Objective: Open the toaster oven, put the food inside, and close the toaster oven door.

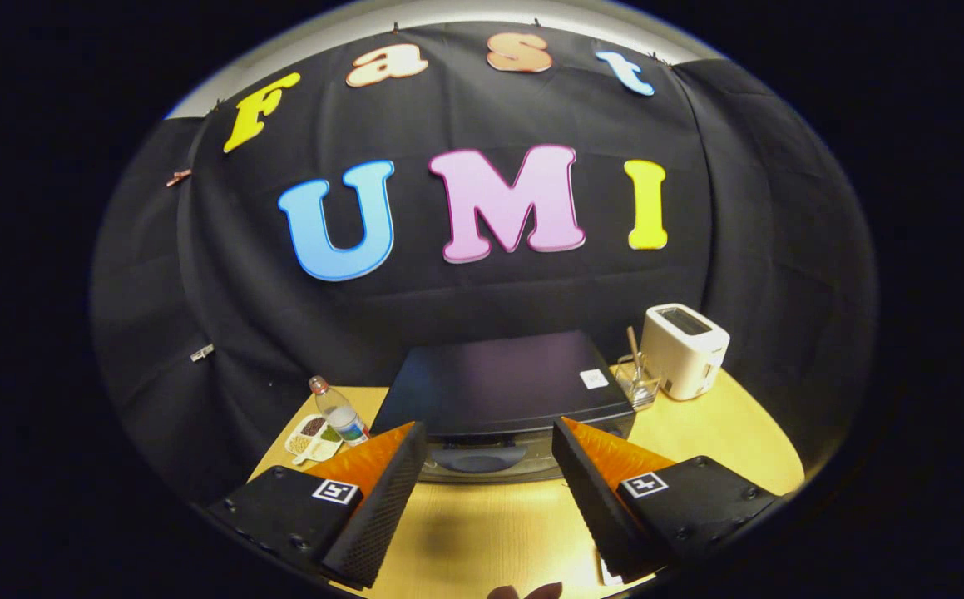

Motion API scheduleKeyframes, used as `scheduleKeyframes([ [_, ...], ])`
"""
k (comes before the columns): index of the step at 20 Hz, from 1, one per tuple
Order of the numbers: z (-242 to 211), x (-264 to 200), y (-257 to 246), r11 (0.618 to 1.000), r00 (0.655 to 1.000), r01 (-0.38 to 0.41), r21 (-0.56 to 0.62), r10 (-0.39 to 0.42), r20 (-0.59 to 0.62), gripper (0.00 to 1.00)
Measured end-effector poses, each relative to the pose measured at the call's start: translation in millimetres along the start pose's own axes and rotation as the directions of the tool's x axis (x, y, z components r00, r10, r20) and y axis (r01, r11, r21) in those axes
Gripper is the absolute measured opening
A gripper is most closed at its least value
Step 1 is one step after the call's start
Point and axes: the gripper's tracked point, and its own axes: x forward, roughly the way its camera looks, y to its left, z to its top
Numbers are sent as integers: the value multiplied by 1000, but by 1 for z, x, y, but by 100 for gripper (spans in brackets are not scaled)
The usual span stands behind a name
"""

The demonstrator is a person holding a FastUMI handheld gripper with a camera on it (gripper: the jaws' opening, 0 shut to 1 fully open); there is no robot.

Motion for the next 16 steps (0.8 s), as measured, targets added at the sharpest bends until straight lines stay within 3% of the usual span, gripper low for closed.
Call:
scheduleKeyframes([
  [8, -58, 91, 6, 997, 989, 45, -64, -54, -135, 99],
  [12, -65, 105, 8, 990, 990, 57, -129, -73, -123, 99],
  [16, -71, 107, 7, 991, 987, 77, -109, -91, -131, 97],
])
